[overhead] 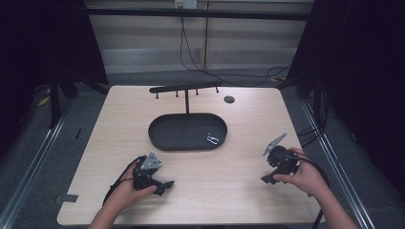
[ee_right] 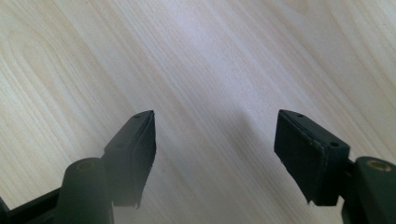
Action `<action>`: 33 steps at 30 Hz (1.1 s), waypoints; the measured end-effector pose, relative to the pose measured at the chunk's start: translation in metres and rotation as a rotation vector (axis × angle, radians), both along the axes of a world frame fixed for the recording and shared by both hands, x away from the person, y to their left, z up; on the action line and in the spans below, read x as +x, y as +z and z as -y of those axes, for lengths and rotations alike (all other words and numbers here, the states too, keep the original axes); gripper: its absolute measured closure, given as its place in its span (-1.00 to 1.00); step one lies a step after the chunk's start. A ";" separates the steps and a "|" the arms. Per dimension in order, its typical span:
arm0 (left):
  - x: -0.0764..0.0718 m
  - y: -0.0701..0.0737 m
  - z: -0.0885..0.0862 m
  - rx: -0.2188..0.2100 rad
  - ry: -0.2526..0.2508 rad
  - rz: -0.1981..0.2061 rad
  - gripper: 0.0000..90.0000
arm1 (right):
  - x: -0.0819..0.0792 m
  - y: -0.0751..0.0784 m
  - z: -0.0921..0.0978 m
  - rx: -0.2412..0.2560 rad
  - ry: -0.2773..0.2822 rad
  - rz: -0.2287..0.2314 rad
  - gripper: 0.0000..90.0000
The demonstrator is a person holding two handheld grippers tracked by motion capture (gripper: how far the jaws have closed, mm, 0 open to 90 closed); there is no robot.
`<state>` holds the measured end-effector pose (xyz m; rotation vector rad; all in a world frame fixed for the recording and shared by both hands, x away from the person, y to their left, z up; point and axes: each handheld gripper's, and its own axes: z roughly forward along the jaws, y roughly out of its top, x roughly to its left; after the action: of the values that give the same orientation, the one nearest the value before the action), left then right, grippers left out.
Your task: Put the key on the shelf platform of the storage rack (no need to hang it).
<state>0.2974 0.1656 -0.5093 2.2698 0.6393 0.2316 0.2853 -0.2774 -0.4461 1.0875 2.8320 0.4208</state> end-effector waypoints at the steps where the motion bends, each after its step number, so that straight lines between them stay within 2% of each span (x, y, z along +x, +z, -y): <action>1: 0.000 0.000 0.000 0.000 0.002 0.001 -0.82 | 0.000 0.000 0.001 0.001 0.003 0.002 -0.34; 20: 0.000 0.000 0.000 0.000 0.000 0.000 -0.82 | -0.014 -0.006 0.028 0.000 -0.041 -0.001 -0.34; 33: 0.000 0.000 0.000 0.000 0.000 0.000 -0.82 | -0.021 -0.013 0.038 -0.001 -0.051 -0.005 -0.35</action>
<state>0.2973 0.1656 -0.5093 2.2695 0.6395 0.2319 0.2642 -0.3152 -0.4593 1.1594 2.8019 0.4123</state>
